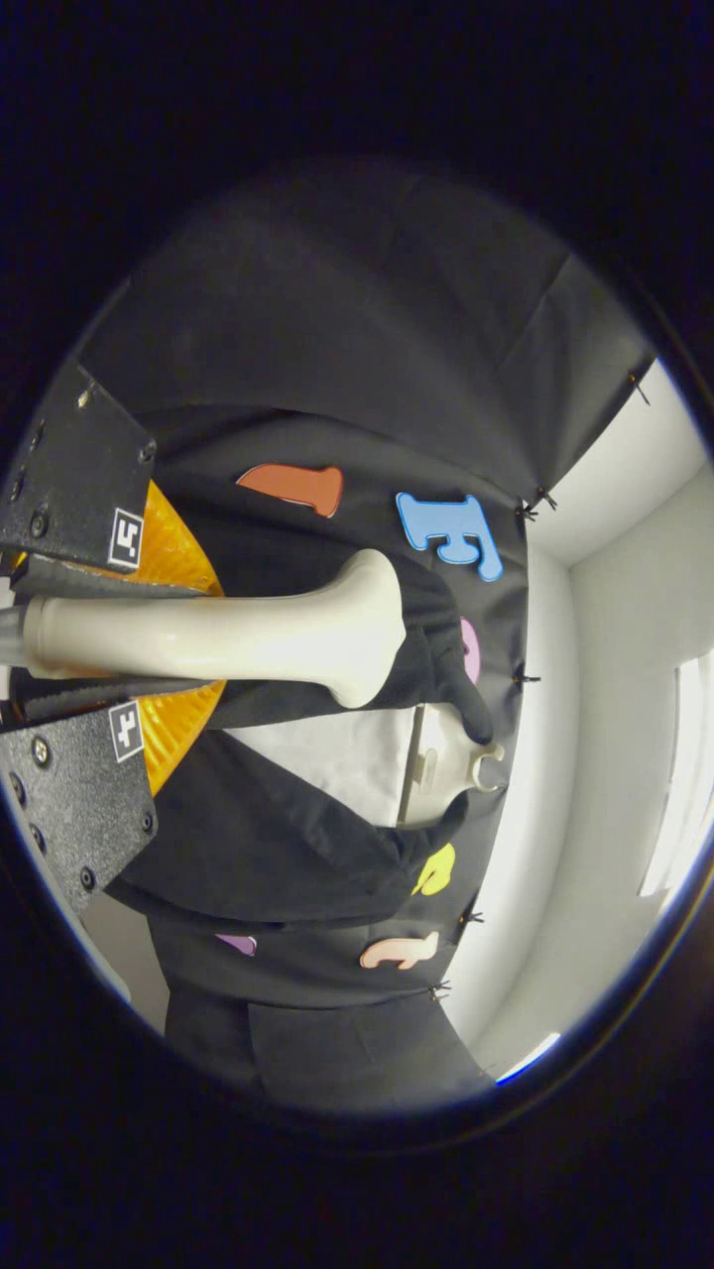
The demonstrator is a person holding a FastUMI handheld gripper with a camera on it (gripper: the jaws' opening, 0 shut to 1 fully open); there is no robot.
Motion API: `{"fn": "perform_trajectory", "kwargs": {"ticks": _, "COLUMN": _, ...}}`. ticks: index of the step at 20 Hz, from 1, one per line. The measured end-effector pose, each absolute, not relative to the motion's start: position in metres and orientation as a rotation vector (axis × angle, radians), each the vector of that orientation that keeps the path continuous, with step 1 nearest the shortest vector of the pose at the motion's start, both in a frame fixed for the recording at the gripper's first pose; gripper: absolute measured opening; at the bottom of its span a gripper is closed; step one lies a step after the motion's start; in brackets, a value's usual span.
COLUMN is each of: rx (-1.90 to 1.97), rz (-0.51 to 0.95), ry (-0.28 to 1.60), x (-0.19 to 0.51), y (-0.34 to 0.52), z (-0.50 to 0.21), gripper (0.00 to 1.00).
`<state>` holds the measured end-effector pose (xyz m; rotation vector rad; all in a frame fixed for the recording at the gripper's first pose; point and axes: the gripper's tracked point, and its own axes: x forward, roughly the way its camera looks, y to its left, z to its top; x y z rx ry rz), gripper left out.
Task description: Iron the clothes twice with a garment steamer, once on the left side and once on the right side.
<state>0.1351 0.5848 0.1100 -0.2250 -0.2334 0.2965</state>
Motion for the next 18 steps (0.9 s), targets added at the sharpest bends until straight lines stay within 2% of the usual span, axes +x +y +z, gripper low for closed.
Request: {"fn": "perform_trajectory", "kwargs": {"ticks": 18, "rx": -0.318, "rz": 0.265, "ry": -0.009, "x": 0.112, "y": 0.547, "z": -0.014, "gripper": 0.35}}
